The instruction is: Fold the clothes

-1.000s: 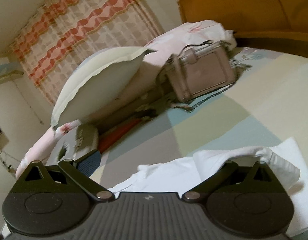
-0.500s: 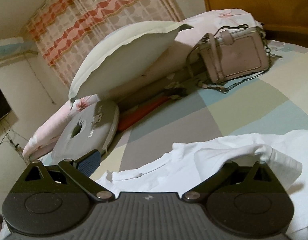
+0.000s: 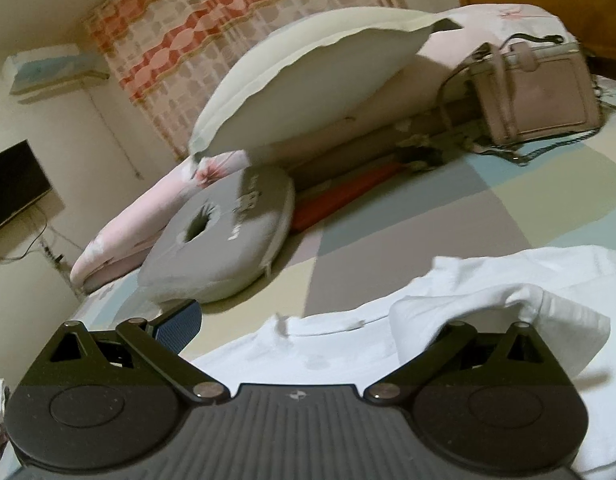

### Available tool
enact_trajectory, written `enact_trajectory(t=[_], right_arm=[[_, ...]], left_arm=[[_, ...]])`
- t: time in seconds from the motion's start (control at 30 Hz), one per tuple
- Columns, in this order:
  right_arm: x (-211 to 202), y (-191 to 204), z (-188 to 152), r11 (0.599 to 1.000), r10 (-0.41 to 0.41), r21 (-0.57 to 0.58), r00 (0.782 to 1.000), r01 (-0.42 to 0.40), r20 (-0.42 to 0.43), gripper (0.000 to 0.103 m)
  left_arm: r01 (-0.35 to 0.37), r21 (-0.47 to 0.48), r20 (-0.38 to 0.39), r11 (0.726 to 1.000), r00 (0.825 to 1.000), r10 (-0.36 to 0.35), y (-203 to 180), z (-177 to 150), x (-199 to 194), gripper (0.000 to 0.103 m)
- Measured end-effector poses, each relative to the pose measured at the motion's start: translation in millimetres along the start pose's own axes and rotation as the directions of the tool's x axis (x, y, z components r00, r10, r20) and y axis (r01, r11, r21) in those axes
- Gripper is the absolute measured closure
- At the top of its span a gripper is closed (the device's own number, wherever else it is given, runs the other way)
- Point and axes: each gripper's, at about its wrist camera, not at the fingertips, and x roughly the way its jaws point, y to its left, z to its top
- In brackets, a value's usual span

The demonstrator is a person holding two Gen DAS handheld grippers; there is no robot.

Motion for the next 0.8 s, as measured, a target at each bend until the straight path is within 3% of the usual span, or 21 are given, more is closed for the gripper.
enact_trajectory(t=[0.3,0.8], right_arm=[[11.1,31.4,-10.8,0.996,0.071,-0.05,0.996,-0.074,-0.057,0.0],[20.2,54.2,-40.3,0.978,0.119,-0.145,0.976,-0.147,-0.183,0.0]], left_arm=[[0.001,-0.008,0.001,1.0,1.0,-0.001,-1.7,-10.1,-5.8,0.001],[0.011,-0.024,-0.002,1.0,1.0,-0.011,1.8,-17.8,-8.9,0.001]])
